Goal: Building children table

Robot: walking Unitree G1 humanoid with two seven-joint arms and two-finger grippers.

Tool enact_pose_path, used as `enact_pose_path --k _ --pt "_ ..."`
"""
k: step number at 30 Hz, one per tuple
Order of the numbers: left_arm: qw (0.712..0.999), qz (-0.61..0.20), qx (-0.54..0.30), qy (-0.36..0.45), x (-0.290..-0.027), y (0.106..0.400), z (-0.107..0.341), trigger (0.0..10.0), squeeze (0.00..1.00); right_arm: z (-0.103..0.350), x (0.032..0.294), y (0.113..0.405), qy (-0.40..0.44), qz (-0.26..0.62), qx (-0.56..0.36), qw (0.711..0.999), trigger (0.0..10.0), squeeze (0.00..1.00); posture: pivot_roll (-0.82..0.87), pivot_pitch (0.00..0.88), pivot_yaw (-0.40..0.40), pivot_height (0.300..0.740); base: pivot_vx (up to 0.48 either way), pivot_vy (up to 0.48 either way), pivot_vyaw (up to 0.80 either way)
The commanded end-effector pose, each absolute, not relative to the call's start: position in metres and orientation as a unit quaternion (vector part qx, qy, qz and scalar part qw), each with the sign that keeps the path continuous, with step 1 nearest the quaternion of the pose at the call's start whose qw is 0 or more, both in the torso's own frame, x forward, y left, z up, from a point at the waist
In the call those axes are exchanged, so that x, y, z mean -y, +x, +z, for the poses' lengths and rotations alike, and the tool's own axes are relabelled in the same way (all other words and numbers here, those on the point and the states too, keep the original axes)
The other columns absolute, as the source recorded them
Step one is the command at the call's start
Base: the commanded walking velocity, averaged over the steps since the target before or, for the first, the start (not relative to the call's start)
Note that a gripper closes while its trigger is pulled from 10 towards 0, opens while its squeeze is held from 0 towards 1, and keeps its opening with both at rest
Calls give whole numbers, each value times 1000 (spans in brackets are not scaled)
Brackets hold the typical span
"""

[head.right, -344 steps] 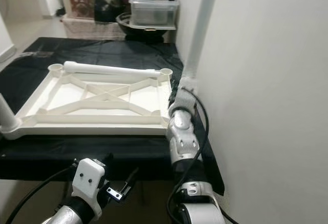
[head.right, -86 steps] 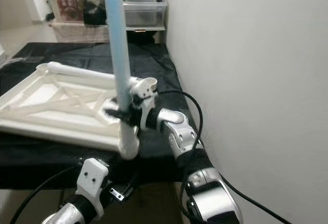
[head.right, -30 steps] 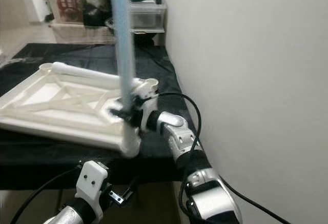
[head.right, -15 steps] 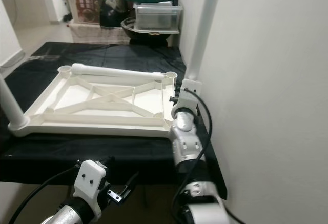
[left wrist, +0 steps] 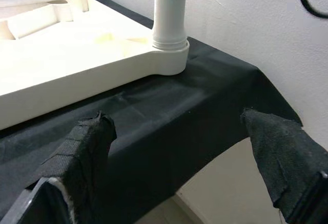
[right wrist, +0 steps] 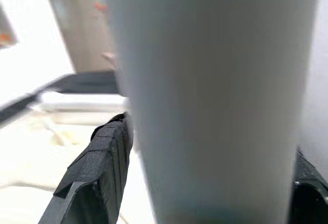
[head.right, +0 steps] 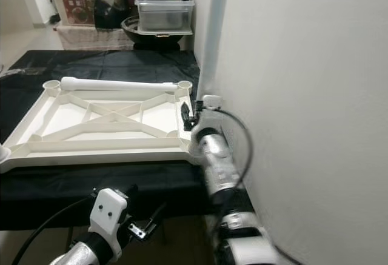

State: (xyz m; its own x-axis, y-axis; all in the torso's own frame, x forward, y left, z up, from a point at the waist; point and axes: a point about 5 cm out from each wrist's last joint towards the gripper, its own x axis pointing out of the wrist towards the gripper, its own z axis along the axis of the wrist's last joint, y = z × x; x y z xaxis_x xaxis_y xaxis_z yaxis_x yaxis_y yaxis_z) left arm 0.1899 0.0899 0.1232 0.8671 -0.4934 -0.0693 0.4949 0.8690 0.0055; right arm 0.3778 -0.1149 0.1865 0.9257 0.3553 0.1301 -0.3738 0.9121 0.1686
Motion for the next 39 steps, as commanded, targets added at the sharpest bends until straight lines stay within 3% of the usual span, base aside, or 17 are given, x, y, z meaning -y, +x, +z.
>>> enact_pose_path --k 1,4,5,7,9,11,15,16,18,22,24,25,27,29,30,32,39 --pt "966 -257 -38 10 -90 190 121 10000 0 187 105 375 110 264 32 958 10000 0 107 24 -54 740 0 0 0" --pt "966 -257 -38 10 -90 190 121 10000 0 186 104 369 101 348 15 932 10000 0 111 23 -55 740 0 0 0" --pt "965 -258 -38 10 -90 190 121 10000 0 184 101 361 86 435 -5 896 10000 0 111 25 -54 740 0 0 0" --pt "965 -258 -38 10 -90 190 121 10000 0 184 101 361 86 435 -5 896 10000 0 111 25 -54 740 0 0 0" --pt "966 -257 -38 12 -91 190 121 10000 0 183 89 345 58 578 -34 814 10000 0 122 25 -60 740 0 0 0" --pt "966 -256 -37 13 -91 190 121 10000 0 185 75 342 45 629 -39 775 10000 0 128 27 -63 740 0 0 0" --pt "966 -255 -37 13 -91 190 121 10000 0 185 66 342 32 651 -41 757 9529 0 129 29 -63 740 0 0 0" --pt "966 -255 -37 13 -91 190 122 10000 0 183 61 342 25 661 -43 749 0 0 131 30 -66 740 0 0 0" --pt "966 -254 -37 13 -91 190 122 10000 0 183 58 342 19 670 -42 741 0 0 131 30 -66 740 0 0 0" --pt "966 -254 -37 13 -91 189 122 10000 0 179 55 356 0 594 -32 804 0 0 127 28 -67 740 0 0 0" --pt "966 -254 -38 12 -90 189 121 10000 0 175 68 376 -1 431 -26 902 0 0 127 22 -67 740 0 0 0" --pt "966 -254 -38 12 -90 189 121 10000 0 175 68 376 -1 431 -26 902 0 0 127 22 -67 740 0 0 0" --pt "966 -254 -38 11 -91 189 121 10000 0 173 92 391 23 268 -43 962 0 0 123 23 -64 740 0 0 0" --pt "966 -254 -39 11 -91 189 121 10000 0 173 110 396 28 162 -49 985 0 0 115 19 -56 740 0 0 0" --pt "966 -254 -39 11 -91 189 121 10000 0 173 110 396 28 162 -49 985 0 0 115 19 -56 740 0 0 0" --pt "966 -255 -40 10 -91 189 120 10000 0 167 152 393 43 -74 -58 995 0 0 111 13 -55 740 0 0 0" --pt "965 -257 -40 12 -90 190 119 10000 0 158 152 372 85 -219 -49 971 0 0 117 4 -59 740 0 0 0"
